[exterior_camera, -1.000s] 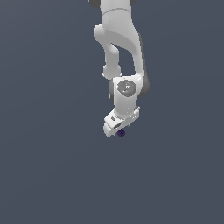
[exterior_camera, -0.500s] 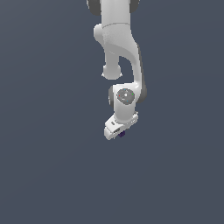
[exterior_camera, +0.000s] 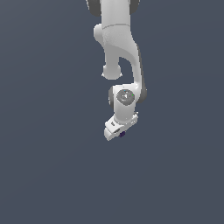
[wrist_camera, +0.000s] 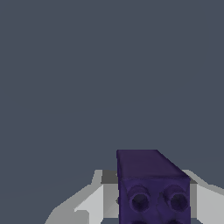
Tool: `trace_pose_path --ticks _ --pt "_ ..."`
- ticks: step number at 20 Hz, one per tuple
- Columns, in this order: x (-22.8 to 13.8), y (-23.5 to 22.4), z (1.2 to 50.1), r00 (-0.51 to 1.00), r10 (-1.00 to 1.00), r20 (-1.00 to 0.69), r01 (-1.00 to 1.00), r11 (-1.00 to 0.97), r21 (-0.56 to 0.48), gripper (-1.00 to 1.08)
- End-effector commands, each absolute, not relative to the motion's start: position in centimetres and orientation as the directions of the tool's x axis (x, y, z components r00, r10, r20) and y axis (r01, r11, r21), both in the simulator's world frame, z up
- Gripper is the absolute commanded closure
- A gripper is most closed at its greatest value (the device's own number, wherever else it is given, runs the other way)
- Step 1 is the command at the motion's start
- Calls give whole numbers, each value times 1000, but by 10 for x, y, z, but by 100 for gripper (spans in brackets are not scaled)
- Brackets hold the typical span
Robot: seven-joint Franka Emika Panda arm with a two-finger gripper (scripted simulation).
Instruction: Pick up the object and move it to a goal position.
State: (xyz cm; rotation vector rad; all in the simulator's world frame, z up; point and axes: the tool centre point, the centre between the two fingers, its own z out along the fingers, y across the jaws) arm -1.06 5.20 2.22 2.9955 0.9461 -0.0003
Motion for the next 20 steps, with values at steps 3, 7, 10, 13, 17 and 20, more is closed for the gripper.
trace_pose_path --ticks 3,7,10,13,17,20 --pt "-11 52 22 818 575 0 575 -818 0 108" --pt "-12 53 26 818 575 0 575 -818 0 108" --pt "-14 54 34 818 575 0 575 -818 0 108" --pt "-17 56 45 819 574 0 574 -819 1 108" --pt "-23 60 68 818 575 -1 575 -818 1 108" --pt "-30 64 91 818 575 -1 575 -818 1 108"
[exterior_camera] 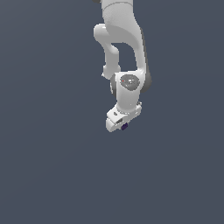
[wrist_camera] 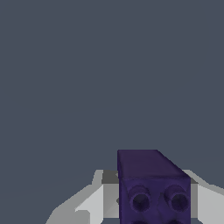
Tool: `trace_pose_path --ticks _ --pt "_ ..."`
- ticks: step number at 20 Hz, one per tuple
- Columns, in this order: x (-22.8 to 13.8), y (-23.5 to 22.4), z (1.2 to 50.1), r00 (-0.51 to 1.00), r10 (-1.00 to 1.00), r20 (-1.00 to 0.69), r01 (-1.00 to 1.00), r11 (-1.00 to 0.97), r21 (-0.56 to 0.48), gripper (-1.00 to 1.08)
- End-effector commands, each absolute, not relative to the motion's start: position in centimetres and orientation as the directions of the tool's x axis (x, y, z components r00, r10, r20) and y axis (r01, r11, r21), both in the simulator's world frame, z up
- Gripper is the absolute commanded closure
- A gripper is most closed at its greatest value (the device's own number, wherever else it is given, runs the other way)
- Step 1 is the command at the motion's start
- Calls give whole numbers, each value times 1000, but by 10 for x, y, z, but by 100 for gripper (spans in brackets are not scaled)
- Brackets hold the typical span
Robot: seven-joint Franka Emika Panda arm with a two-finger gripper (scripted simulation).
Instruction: Pick up the object and move it to a goal position.
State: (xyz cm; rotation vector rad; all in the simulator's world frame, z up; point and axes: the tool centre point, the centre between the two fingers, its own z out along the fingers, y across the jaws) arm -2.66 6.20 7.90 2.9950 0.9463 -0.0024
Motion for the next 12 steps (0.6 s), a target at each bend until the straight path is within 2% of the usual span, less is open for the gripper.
trace_pose_path --ticks 1,12 --pt "-32 66 99 818 575 -1 575 -818 1 108" --pt "-62 86 213 818 576 -1 576 -818 2 108"
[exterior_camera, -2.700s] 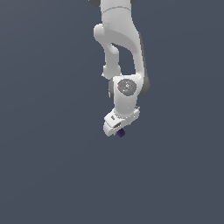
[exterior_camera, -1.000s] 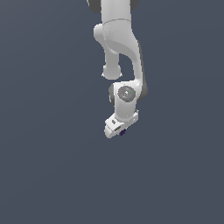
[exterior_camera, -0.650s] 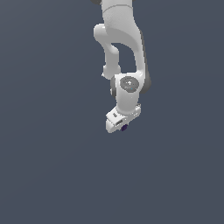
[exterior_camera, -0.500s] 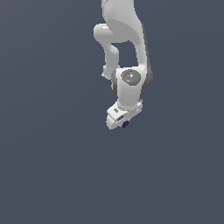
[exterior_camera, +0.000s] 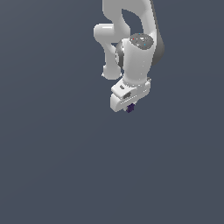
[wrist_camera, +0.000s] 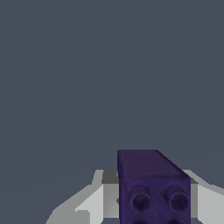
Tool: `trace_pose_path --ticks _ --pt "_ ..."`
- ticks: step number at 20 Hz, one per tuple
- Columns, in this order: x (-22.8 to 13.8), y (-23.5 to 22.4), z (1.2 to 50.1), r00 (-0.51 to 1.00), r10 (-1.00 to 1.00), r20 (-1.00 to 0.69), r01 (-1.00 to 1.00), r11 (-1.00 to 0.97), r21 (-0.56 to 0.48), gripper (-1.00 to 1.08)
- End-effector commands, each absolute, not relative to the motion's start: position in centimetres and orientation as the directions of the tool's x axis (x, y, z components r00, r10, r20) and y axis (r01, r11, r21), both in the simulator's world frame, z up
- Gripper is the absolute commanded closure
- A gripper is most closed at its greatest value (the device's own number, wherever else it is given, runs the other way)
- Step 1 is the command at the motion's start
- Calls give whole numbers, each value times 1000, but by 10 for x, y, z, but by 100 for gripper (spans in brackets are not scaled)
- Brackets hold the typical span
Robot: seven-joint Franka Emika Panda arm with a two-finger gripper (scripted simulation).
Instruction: Pick up the object and move it to a goal position.
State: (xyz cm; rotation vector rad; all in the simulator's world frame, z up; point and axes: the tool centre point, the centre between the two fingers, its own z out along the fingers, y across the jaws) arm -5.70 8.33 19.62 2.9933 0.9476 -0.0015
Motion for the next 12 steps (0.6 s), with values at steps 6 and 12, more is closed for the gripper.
trace_pose_path --ticks 6,12 --pt "-78 99 280 817 576 -1 576 -817 1 108" --pt "-91 109 336 817 576 0 576 -817 0 108"
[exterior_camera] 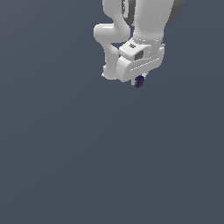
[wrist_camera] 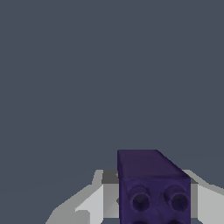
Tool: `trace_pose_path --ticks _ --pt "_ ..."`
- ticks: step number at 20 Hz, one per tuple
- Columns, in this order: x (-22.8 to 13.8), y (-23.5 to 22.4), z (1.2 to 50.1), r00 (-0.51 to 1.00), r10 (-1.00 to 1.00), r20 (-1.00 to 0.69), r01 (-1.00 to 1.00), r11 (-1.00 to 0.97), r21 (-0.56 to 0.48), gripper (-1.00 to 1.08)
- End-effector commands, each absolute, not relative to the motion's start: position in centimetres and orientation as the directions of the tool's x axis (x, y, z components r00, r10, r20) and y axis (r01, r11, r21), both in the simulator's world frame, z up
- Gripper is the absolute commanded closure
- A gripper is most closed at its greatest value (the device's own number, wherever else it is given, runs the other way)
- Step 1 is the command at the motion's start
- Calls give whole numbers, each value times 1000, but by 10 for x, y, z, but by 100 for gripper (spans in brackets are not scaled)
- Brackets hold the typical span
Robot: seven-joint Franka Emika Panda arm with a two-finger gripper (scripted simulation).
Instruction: Pick up the object and move it to a goal position.
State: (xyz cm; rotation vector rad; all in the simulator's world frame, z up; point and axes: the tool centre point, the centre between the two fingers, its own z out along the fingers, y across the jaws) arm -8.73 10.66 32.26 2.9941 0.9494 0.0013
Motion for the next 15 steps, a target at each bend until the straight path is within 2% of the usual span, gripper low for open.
trace_pose_path --ticks 1,8,15 --pt "-92 110 344 817 576 0 576 -817 0 108" --pt "-100 117 382 818 576 0 576 -818 0 108" --pt "-101 119 394 818 575 0 575 -818 0 108"
